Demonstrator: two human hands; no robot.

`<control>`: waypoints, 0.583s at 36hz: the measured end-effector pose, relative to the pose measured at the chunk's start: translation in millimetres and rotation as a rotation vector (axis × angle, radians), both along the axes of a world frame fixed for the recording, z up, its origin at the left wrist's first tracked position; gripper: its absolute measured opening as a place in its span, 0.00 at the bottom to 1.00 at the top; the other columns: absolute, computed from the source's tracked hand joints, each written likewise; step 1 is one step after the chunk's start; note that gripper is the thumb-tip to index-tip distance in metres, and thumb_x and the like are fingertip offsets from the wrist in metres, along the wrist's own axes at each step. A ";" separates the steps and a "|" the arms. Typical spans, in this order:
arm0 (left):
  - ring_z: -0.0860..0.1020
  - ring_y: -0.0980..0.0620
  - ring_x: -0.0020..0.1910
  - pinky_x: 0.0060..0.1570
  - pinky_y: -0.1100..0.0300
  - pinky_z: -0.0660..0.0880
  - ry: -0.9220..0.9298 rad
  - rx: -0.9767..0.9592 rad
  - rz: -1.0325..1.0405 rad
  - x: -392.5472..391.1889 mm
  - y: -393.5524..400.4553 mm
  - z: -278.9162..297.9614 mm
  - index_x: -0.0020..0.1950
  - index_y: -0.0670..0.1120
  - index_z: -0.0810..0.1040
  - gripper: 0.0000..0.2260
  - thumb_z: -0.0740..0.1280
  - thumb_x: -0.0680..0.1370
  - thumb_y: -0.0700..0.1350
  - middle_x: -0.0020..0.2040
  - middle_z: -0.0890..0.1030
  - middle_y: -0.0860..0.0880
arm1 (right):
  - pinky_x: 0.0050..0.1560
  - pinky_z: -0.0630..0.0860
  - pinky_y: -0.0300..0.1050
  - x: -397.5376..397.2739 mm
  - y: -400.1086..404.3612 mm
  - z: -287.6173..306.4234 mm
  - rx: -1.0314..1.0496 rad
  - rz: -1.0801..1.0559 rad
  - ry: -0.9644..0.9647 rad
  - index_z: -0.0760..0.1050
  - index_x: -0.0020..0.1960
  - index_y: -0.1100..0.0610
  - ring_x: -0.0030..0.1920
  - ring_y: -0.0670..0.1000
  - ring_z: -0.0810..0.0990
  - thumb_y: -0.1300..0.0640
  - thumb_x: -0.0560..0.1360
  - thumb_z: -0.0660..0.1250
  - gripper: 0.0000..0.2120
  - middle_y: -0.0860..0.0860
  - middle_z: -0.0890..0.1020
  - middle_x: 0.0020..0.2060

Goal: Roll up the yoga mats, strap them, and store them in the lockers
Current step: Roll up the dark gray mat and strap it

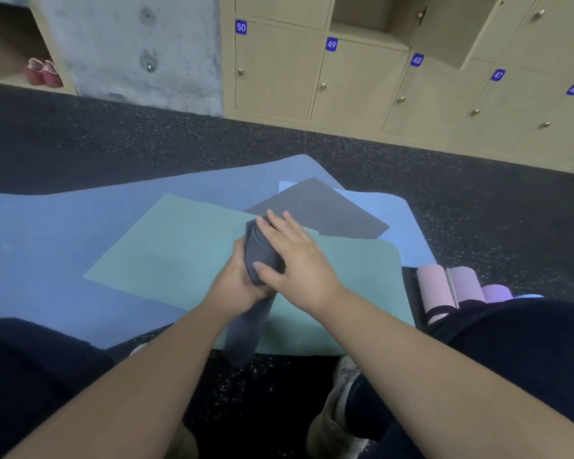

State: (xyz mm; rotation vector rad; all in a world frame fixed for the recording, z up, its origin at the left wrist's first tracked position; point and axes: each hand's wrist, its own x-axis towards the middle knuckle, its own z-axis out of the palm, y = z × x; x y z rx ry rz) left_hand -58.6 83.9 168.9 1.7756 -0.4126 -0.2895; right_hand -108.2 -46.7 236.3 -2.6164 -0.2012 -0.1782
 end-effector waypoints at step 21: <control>0.78 0.51 0.57 0.48 0.67 0.71 -0.037 -0.003 0.016 15.6 -16.6 -11.4 0.70 0.40 0.61 0.33 0.73 0.70 0.44 0.54 0.75 0.42 | 0.74 0.40 0.47 0.7 3.1 4.4 -0.083 -0.013 -0.155 0.61 0.77 0.50 0.78 0.47 0.49 0.53 0.78 0.65 0.29 0.44 0.60 0.77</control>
